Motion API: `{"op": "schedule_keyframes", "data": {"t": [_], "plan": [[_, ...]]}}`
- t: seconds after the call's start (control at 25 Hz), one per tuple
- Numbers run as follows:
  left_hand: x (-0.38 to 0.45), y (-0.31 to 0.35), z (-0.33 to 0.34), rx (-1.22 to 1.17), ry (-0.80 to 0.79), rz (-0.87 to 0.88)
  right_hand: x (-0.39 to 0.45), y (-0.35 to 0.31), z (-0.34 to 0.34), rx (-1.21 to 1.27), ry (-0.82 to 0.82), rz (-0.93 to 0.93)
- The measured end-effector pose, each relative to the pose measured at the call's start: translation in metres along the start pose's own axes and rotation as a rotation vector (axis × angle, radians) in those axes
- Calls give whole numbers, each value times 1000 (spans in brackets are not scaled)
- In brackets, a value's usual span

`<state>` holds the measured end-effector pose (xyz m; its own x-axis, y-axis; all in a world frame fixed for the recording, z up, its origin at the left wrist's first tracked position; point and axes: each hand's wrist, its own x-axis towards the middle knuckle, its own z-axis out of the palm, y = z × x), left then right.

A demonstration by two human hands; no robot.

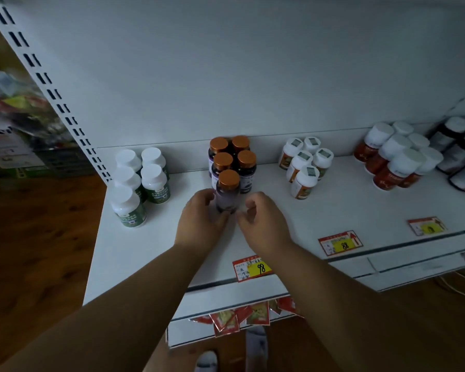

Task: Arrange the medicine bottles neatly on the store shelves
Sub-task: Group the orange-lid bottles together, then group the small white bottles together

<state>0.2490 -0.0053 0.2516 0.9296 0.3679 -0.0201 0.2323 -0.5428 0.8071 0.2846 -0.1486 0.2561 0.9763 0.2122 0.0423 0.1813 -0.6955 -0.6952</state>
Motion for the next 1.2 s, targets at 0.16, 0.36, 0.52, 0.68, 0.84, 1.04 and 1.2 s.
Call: {"op": "schedule_keyframes", "data": {"t": [0.16, 0.36, 0.52, 0.68, 0.84, 1.04, 1.2], "plan": [[-55, 6, -8, -101, 0, -12, -28, 5, -16, 35, 66, -3], [-71, 25, 7, -138, -126, 66, -38, 25, -52, 93, 127, 25], [-59, 48, 42, -148, -134, 61, -21, 64, -83, 98, 144, 33], [-41, 81, 89, -253, -83, -22, 6, 106, -115, 153, 168, 10], [-12, 139, 127, -559, -24, -236, 63, 133, -154, 301, 50, 175], [42, 164, 158, -898, 86, -414, 120, 132, -157, 425, -263, 263], [56, 155, 174, -880, 94, -387, 126, 132, -147, 491, -326, 161]]}}
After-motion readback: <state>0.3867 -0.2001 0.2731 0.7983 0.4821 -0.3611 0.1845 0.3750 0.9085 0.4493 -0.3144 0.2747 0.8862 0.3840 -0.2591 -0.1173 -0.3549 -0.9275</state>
